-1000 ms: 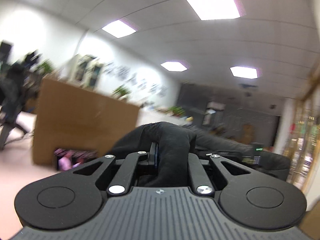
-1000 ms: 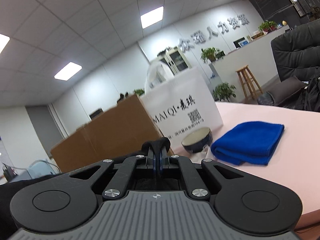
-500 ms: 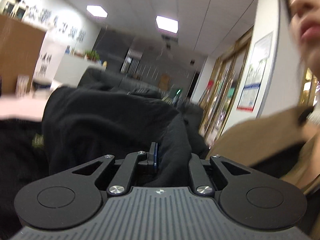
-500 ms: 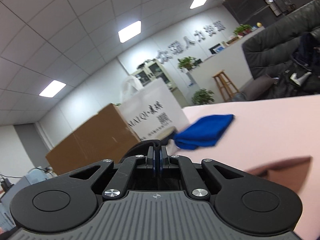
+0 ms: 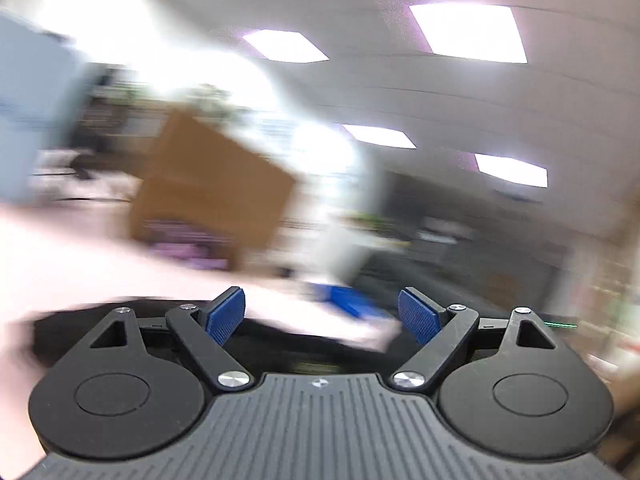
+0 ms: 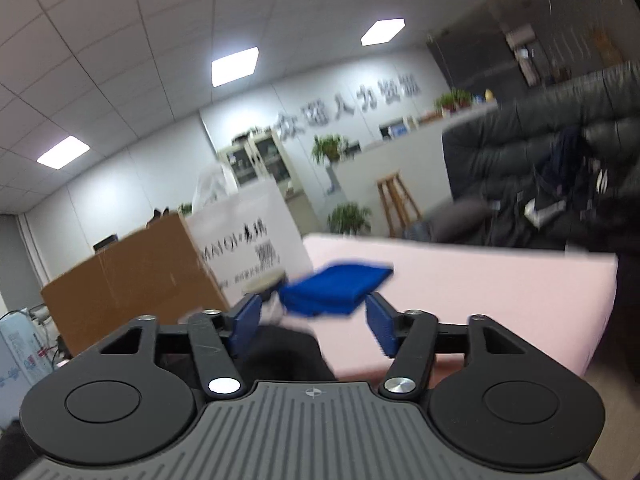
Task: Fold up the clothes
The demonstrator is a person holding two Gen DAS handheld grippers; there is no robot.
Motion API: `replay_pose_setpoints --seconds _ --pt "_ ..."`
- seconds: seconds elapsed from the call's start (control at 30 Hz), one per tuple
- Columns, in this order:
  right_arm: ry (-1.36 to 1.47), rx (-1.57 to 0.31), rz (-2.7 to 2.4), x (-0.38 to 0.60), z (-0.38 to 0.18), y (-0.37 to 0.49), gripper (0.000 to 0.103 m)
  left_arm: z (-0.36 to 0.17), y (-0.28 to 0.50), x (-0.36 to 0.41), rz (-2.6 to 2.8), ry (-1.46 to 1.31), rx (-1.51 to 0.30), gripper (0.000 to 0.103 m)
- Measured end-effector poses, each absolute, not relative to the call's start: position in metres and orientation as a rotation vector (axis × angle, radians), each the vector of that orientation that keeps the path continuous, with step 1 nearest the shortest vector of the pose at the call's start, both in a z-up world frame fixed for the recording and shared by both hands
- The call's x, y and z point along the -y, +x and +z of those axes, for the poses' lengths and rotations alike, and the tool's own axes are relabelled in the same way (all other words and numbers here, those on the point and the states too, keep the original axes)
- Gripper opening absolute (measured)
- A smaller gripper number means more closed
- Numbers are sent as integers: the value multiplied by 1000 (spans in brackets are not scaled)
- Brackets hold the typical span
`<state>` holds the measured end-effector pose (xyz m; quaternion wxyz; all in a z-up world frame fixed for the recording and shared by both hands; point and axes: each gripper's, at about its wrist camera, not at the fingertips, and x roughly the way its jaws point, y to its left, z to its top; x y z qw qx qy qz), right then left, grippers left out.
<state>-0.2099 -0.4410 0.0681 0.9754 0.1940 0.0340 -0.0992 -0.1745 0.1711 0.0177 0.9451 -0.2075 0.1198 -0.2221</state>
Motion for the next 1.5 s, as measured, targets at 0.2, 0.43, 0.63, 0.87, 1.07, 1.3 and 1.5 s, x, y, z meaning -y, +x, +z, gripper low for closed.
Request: replay_pose_setpoints --seconds 0.2,0.43,0.63,0.87,1.07,1.3,1.5 --pt "159 -119 143 379 126 -137 75 -18 -122 -199 -78 -449 -518 83" --pt "73 -442 509 299 98 -14 76 -41 -100 -159 -269 -600 -636 83" --pt "-39 -705 771 263 39 23 75 -32 -100 -112 -395 -572 -686 83" --pt "-96 -894 845 258 14 6 79 -36 -101 -91 -401 -543 -676 83" --pt "-156 -928 851 255 -4 -10 79 -36 -107 -78 -365 -503 -652 78" --pt "-219 -864 866 253 -7 -30 33 -40 -106 -63 -352 -475 -626 28" --pt "-252 -674 850 263 -2 -55 9 -19 -103 -57 -385 -433 -497 16"
